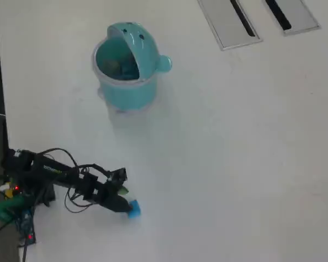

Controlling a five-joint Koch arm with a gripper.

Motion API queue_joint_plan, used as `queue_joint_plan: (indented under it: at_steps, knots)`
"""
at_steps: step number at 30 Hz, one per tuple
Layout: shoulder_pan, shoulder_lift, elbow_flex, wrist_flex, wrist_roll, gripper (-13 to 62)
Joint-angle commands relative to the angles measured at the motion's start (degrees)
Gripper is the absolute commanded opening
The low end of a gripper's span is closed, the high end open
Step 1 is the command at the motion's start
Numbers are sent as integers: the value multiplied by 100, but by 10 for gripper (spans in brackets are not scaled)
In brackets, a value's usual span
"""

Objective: Grasp RGB lego blocks and put them in the bin one by one.

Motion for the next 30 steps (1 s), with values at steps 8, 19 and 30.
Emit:
queue_joint_plan:
  at_steps: [8, 19, 30]
  knots:
    - [237, -290, -492, -334, -237, 331]
    - [272, -861, -879, -343, -246, 331]
    - [264, -1266, -958, -334, -149, 238]
